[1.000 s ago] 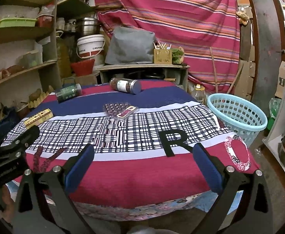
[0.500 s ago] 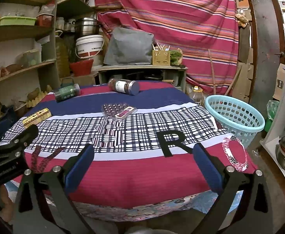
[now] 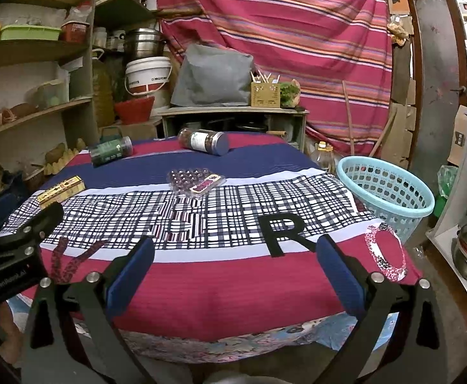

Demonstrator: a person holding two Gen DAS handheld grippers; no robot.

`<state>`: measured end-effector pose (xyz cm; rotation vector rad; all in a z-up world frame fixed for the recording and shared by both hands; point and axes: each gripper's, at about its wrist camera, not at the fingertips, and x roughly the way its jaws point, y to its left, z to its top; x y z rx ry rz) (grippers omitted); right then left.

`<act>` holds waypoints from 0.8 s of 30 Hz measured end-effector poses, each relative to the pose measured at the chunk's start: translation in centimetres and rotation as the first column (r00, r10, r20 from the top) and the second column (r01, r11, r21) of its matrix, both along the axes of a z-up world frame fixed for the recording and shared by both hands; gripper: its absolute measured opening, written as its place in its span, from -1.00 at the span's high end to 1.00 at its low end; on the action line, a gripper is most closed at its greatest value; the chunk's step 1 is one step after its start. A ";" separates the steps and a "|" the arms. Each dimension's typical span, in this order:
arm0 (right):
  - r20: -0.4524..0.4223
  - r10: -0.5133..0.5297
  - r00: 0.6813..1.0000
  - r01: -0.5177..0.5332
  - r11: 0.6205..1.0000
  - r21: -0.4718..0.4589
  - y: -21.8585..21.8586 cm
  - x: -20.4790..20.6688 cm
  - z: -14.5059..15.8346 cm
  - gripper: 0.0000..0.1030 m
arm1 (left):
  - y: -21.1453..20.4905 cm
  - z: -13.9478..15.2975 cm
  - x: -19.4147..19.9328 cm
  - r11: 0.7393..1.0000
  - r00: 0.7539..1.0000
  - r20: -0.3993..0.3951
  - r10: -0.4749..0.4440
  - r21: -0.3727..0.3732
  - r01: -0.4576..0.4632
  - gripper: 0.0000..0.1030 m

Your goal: Collect trash

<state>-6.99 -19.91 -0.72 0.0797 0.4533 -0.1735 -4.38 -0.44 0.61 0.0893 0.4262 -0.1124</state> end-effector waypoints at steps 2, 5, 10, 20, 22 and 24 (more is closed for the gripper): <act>0.000 0.000 1.000 0.000 1.000 0.000 0.0 0.0 0.0 -0.92 | -0.1 0.0 0.0 1.000 1.000 -0.002 -0.001 0.000 0.001 -0.89; 0.000 0.000 1.000 0.000 1.000 0.000 0.0 0.0 0.0 -0.92 | -0.1 0.0 0.0 1.000 1.000 -0.001 0.000 0.000 0.000 -0.89; 0.000 -0.001 1.000 0.001 1.000 0.001 0.1 0.0 0.0 -0.92 | 0.0 0.0 0.0 1.000 1.000 -0.001 0.000 0.001 0.000 -0.89; -0.001 -0.002 1.000 0.002 1.000 0.000 0.1 0.1 0.0 -0.92 | 0.1 0.0 0.1 1.000 1.000 -0.001 0.000 0.000 0.000 -0.89; -0.001 -0.002 1.000 0.002 1.000 -0.001 0.1 0.1 0.0 -0.92 | 0.2 0.1 0.1 1.000 1.000 -0.001 0.002 0.000 -0.002 -0.89; -0.001 -0.002 1.000 0.002 1.000 0.001 0.1 0.1 0.0 -0.92 | 0.1 0.1 0.1 1.000 1.000 -0.001 0.000 0.001 0.000 -0.89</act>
